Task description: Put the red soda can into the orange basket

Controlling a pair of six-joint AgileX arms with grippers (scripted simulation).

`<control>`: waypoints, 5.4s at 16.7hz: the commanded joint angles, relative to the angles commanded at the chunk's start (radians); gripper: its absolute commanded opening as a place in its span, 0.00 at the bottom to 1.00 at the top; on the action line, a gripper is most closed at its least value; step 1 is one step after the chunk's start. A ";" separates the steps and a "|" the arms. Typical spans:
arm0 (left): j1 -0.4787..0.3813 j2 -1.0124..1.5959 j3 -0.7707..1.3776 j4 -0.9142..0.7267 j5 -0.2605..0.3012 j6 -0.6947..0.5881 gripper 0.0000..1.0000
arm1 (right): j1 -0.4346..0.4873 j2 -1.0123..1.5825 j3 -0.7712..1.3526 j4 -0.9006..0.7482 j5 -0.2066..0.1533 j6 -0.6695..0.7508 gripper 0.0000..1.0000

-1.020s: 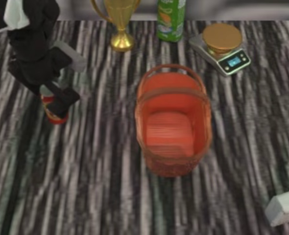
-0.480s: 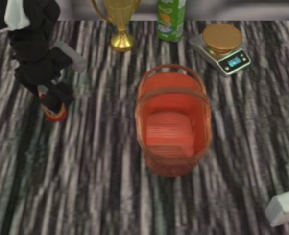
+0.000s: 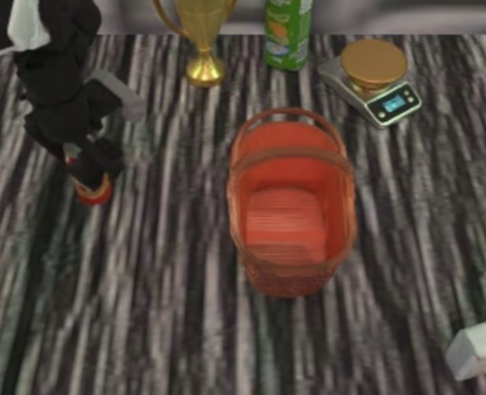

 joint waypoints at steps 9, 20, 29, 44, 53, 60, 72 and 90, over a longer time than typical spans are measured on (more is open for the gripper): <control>-0.011 -0.003 -0.019 0.101 0.084 -0.032 0.00 | 0.000 0.000 0.000 0.000 0.000 0.000 1.00; -0.082 -0.069 -0.227 1.033 0.740 -0.337 0.00 | 0.000 0.000 0.000 0.000 0.000 0.000 1.00; -0.132 -0.187 -0.423 1.714 1.224 -0.571 0.00 | 0.000 0.000 0.000 0.000 0.000 0.000 1.00; -0.115 -0.025 -0.504 2.014 1.270 -0.593 0.00 | 0.000 0.000 0.000 0.000 0.000 0.000 1.00; -0.110 0.033 -0.532 2.095 1.268 -0.595 0.15 | 0.000 0.000 0.000 0.000 0.000 0.000 1.00; -0.110 0.033 -0.532 2.095 1.268 -0.595 0.68 | 0.000 0.000 0.000 0.000 0.000 0.000 1.00; -0.110 0.033 -0.532 2.095 1.268 -0.595 1.00 | 0.000 0.000 0.000 0.000 0.000 0.000 1.00; 0.072 -1.035 -1.069 1.590 0.648 -0.719 1.00 | 0.344 1.186 1.228 -0.849 -0.001 -0.531 1.00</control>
